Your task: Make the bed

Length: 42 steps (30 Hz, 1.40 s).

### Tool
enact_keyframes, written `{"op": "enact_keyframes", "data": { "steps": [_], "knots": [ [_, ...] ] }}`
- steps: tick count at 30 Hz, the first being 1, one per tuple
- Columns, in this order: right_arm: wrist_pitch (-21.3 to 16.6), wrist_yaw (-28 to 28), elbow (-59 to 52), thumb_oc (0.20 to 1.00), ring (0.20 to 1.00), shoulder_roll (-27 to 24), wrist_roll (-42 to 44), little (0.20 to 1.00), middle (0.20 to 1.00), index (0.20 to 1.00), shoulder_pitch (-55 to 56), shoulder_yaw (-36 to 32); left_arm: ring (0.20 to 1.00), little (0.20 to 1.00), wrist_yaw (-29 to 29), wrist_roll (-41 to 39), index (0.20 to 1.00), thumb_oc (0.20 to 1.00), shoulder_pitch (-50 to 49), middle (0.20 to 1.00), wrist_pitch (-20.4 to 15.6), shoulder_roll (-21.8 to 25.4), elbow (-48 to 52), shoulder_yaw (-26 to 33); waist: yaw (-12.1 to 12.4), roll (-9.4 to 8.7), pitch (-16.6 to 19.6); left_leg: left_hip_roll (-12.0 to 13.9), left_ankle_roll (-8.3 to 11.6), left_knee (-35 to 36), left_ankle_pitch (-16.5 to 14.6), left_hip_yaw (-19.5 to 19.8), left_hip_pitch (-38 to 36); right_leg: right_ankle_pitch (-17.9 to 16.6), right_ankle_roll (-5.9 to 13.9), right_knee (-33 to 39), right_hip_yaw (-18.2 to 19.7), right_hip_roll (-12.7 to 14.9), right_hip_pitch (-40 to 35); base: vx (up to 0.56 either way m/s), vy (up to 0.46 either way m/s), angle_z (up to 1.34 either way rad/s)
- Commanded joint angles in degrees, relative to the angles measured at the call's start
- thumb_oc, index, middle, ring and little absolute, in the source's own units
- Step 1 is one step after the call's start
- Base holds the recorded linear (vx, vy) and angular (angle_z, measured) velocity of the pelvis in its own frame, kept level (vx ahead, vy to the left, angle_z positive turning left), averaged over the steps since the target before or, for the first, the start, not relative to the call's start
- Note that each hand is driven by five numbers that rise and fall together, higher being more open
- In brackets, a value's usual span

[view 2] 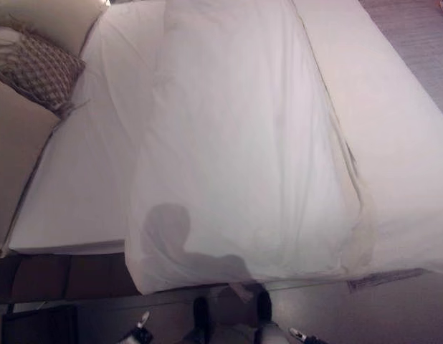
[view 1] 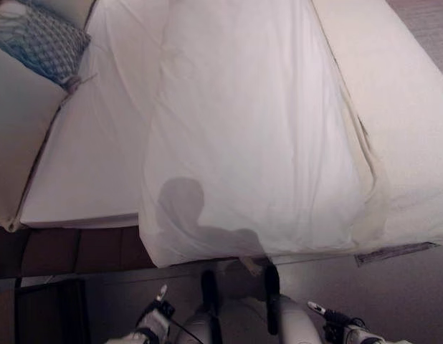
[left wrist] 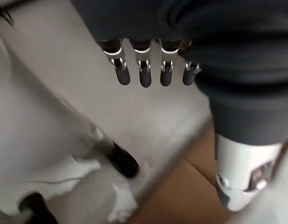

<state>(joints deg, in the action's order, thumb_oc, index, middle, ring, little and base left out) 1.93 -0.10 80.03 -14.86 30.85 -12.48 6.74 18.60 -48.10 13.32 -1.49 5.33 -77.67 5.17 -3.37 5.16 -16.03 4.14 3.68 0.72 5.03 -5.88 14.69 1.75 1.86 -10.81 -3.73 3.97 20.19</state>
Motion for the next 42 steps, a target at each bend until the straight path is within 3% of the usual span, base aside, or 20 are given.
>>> {"op": "enact_keyframes", "data": {
  "steps": [1, 3, 4, 5, 8, 10, 14, 15, 16, 18, 19, 21, 23, 26, 30, 33, 38, 42],
  "knots": [
    [-1.58, 0.79, -2.03, 1.0, 1.0, -0.23, -1.98, 1.0, 1.0, 1.0, 0.79, 1.22, 1.0, 1.0, -3.14, 4.67, 1.0, 1.0, 0.4, 1.0, -0.94, 0.52, 0.74, -2.73, -0.04, -3.38, 0.83, 0.37, 0.63, -0.12, 0.02, 0.69, 1.59, -6.78, 6.39, 9.17, 2.62, 5.03, -2.36, 0.0, 0.0, 0.0],
    [-3.0, 0.69, -5.72, 1.0, 1.0, -0.47, -2.16, 1.0, 1.0, 1.0, 1.88, 1.76, 1.0, 1.0, -5.14, 12.47, 1.0, 1.0, -1.81, 1.0, -1.55, 0.98, 6.62, -8.67, -0.07, -3.31, 0.78, 0.39, 0.7, -0.03, 0.28, 0.95, 1.73, -6.84, 6.47, 9.35, 2.47, 5.0, -2.39, 0.0, 0.0, 0.0],
    [-4.04, 0.65, -8.92, 1.0, 1.0, -0.73, -3.0, 1.0, 1.0, 1.0, 3.13, 2.71, 1.0, 1.0, -5.32, 18.31, 1.0, 1.0, -4.2, 1.0, -2.72, 1.93, 13.83, -13.43, -0.04, -3.23, 0.51, 0.35, 0.69, -0.13, 0.29, 1.17, 1.72, -6.78, 6.51, 9.32, 2.35, 4.98, -2.55, 0.01, -0.042, 0.04],
    [-5.6, 0.4, -15.83, 1.0, 1.0, -1.53, -3.81, 1.0, 1.0, 1.0, 5.54, 3.6, 1.0, 1.0, -9.23, 20.54, 1.0, 1.0, -8.41, 1.0, -3.87, 4.98, 25.36, -17.12, 0.0, -3.07, 0.29, 0.39, 0.77, -0.35, 0.42, 1.54, 1.89, -6.56, 6.62, 9.27, 1.99, 5.01, -2.83, 0.01, -0.033, 0.06],
    [-6.68, 0.4, -18.58, 1.0, 1.0, -1.85, -3.38, 1.0, 1.0, 1.0, 6.61, 3.5, 1.0, 1.0, -12.56, 24.39, 1.0, 1.0, -10.18, 1.0, -4.82, 7.46, 29.45, -19.33, 0.08, -3.0, 0.31, 0.34, 0.8, -0.35, 0.43, 1.82, 1.95, -6.42, 6.66, 9.34, 1.83, 5.03, -2.96, 0.01, -0.017, 0.16],
    [-9.87, 0.75, -25.89, 1.0, 1.0, -3.07, -3.06, 1.0, 1.0, 1.0, 7.09, 5.43, 1.0, 1.0, -16.67, 29.52, 1.0, 1.0, -10.4, 1.0, -8.99, 12.03, 34.01, -22.95, 0.16, -3.18, 0.32, 0.3, 0.99, -0.47, 0.35, 2.14, 2.23, -6.02, 6.77, 9.12, 1.58, 4.93, -2.85, 0.01, -0.013, 0.11],
    [-12.5, 2.65, -32.91, 1.0, 1.0, -5.84, -3.48, 1.0, 1.0, 1.0, 6.08, 8.25, 1.0, 1.0, -21.31, 28.21, 1.0, 1.0, -8.73, 1.0, -12.85, 15.08, 37.83, -25.89, 0.24, -3.42, 0.08, 0.26, 1.14, -0.73, 0.17, 2.23, 2.76, -5.75, 6.84, 8.68, 1.54, 4.77, -2.34, 0.0, 0.0, 0.0],
    [-13.22, 6.23, -37.1, 1.0, 1.0, -7.69, -0.98, 1.0, 1.0, 1.0, 5.0, 10.05, 1.0, 1.0, -25.5, 27.96, 1.0, 1.0, -6.93, 1.0, -14.11, 17.14, 40.39, -28.9, 0.23, -3.72, -0.18, 0.22, 1.19, -0.96, 0.0, 1.99, 3.09, -5.67, 6.87, 8.32, 1.78, 4.64, -1.76, 0.0, 0.0, 0.0],
    [-13.22, 6.24, -37.1, 1.0, 1.0, -7.69, -0.98, 1.0, 1.0, 1.0, 5.0, 10.05, 1.0, 1.0, -25.5, 27.96, 1.0, 1.0, -6.92, 1.0, -14.11, 17.14, 40.39, -28.9, 0.24, -3.72, -0.04, 0.22, 1.19, -0.98, 0.03, 1.99, 3.26, -5.72, 6.86, 8.32, 1.8, 4.64, -1.59, -0.03, -0.005, 0.02],
    [-12.82, 13.0, -41.83, 1.0, 1.0, -10.97, 4.46, 1.0, 1.0, 1.0, 1.89, 13.39, 1.0, 1.0, -30.6, 26.71, 1.0, 1.0, -2.89, 1.0, -14.42, 19.86, 44.57, -33.22, 0.21, -3.93, -0.66, 0.27, 1.29, -1.72, -0.04, 1.83, 4.53, -5.42, 6.79, 7.0, 1.94, 4.33, 0.14, -0.05, 0.0, -0.01],
    [-12.82, 13.0, -41.83, 1.0, 1.0, -10.97, 4.46, 1.0, 1.0, 1.0, 1.89, 13.39, 1.0, 1.0, -30.6, 26.71, 1.0, 1.0, -2.9, 1.0, -14.42, 19.86, 44.57, -33.22, 0.21, -3.92, -0.64, 0.27, 1.29, -1.72, -0.04, 1.83, 4.55, -5.42, 6.79, 6.99, 1.94, 4.33, 0.16, -0.07, -0.014, -0.01],
    [-11.04, 19.95, -42.06, 1.0, 1.0, -12.64, 10.15, 1.0, 1.0, 1.0, -3.09, 16.3, 1.0, 1.0, -35.93, 25.44, 1.0, 1.0, 2.87, 1.0, -13.8, 21.27, 45.52, -37.21, 0.27, -4.19, -1.53, 0.4, 1.48, -3.17, -0.13, 1.75, 6.33, -5.08, 6.61, 5.34, 1.95, 3.96, 2.21, -0.08, -0.024, -0.01],
    [-10.59, 21.2, -41.45, 1.0, 1.0, -12.84, 11.03, 1.0, 1.0, 1.0, -4.68, 17.04, 1.0, 1.0, -37.18, 24.94, 1.0, 1.0, 4.52, 1.0, -13.61, 21.47, 46.04, -38.09, 0.32, -4.16, -1.78, 0.4, 1.48, -3.7, -0.2, 1.92, 7.06, -4.96, 6.58, 4.84, 1.91, 3.92, 2.89, -0.08, -0.017, -0.02],
    [-6.04, 28.32, -38.98, 1.0, 1.0, -14.24, 14.8, 1.0, 1.0, 1.0, -14.11, 20.99, 1.0, 1.0, -48.06, 18.43, 1.0, 1.0, 16.48, 1.0, -8.85, 24.17, 46.7, -44.74, 0.38, -3.79, -3.49, 0.38, 1.83, -6.73, -0.02, 2.56, 12.1, -4.45, 6.36, 0.96, 1.59, 3.58, 8.16, -0.12, -0.027, 0.03],
    [-3.35, 32.22, -37.36, 1.0, 1.0, -13.85, 17.98, 1.0, 1.0, 1.0, -18.5, 22.26, 1.0, 1.0, -51.62, 15.56, 1.0, 1.0, 22.77, 1.0, -7.57, 24.42, 45.8, -47.17, 0.34, -3.68, -4.03, 0.39, 2.1, -8.85, 0.07, 2.97, 15.84, -4.19, 6.24, -1.2, 1.35, 3.51, 11.77, -0.07, -0.018, 0.06],
    [-2.79, 32.82, -35.74, 1.0, 1.0, -12.64, 20.2, 1.0, 1.0, 1.0, -21.26, 22.08, 1.0, 1.0, -50.94, 15.95, 1.0, 1.0, 26.39, 1.0, -8.16, 22.99, 43.75, -46.97, 0.43, -3.67, -4.29, 0.46, 2.19, -10.05, 0.1, 3.26, 18.12, -4.02, 6.22, -2.8, 1.31, 3.54, 14.25, -0.09, -0.018, 0.1],
    [-3.73, 29.59, -29.5, 1.0, 1.0, -9.94, 24.03, 1.0, 1.0, 1.0, -29.46, 17.45, 1.0, 1.0, -40.85, 18.41, 1.0, 1.0, 33.17, 1.0, -11.29, 18.04, 33.49, -38.09, 0.62, -3.92, -5.01, 1.03, 2.4, -13.96, -0.27, 4.04, 24.87, -3.25, 5.9, -7.01, 0.95, 3.8, 20.76, -0.06, -0.018, 0.08],
    [-5.2, 25.81, -23.45, 1.0, 1.0, -9.8, 25.87, 1.0, 1.0, 1.0, -36.67, 15.63, 1.0, 1.0, -30.57, 23.18, 1.0, 1.0, 39.36, 1.0, -14.01, 17.64, 26.19, -34.6, 0.67, -4.28, -6.1, 1.24, 2.64, -17.31, -0.88, 4.31, 29.19, -2.28, 5.53, -10.91, 0.98, 3.9, 25.15, -0.03, -0.008, 0.04]
  ]
}}
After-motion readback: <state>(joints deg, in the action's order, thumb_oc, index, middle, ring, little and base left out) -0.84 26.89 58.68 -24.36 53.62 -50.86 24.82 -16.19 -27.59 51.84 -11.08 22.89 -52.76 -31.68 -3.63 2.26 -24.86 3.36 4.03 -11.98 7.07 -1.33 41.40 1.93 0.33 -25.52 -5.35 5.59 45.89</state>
